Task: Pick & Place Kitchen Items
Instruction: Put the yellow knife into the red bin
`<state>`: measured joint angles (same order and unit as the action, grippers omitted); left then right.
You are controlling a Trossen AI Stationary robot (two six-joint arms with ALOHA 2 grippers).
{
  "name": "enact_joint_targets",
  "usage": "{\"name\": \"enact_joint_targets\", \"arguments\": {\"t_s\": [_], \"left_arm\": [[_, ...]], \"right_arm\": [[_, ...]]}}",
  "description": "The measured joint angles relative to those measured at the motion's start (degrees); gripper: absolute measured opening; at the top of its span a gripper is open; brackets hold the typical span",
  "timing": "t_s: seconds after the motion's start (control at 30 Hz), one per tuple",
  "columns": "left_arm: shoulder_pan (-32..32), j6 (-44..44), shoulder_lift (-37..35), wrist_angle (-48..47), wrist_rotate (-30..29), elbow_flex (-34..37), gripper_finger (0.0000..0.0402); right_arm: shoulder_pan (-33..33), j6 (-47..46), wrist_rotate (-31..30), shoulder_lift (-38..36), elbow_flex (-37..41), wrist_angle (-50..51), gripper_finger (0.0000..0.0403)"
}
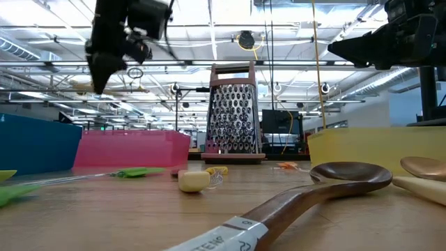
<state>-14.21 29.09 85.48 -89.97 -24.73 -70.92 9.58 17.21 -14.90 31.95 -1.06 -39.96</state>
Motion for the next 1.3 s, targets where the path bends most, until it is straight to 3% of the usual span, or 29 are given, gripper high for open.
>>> {"name": "enact_joint_targets", "arguments": {"t_s": [0.1,0.3,0.43,0.8,1.03,1.3], "left_arm": [[-1.6,-2.4,-0.1,4.0,0.7,3.6,0.0072],[-2.1,-18.3,0.9,17.8,0.8,7.9,0.0072],[-4.2,-22.5,1.7,21.7,1.4,10.4,0.0072],[-11.3,-23.8,2.6,28.1,3.7,19.2,0.0083],[-12.1,-26.3,2.5,36.7,3.7,20.1,0.0112],[-12.1,-27.5,2.5,40.8,3.7,20.2,0.0117]], "right_arm": [[0.0,0.3,0.0,0.0,0.0,-0.1,0.0094],[0.0,1.3,0.0,0.0,0.0,-0.1,0.0095],[0.0,1.4,0.0,0.0,0.0,-0.1,0.0094],[0.0,1.6,0.0,0.0,0.0,-0.1,0.0094],[0.0,1.6,0.0,0.0,0.0,-0.1,0.0095],[0.0,1.6,0.0,0.0,0.0,-0.1,0.0095]]}}
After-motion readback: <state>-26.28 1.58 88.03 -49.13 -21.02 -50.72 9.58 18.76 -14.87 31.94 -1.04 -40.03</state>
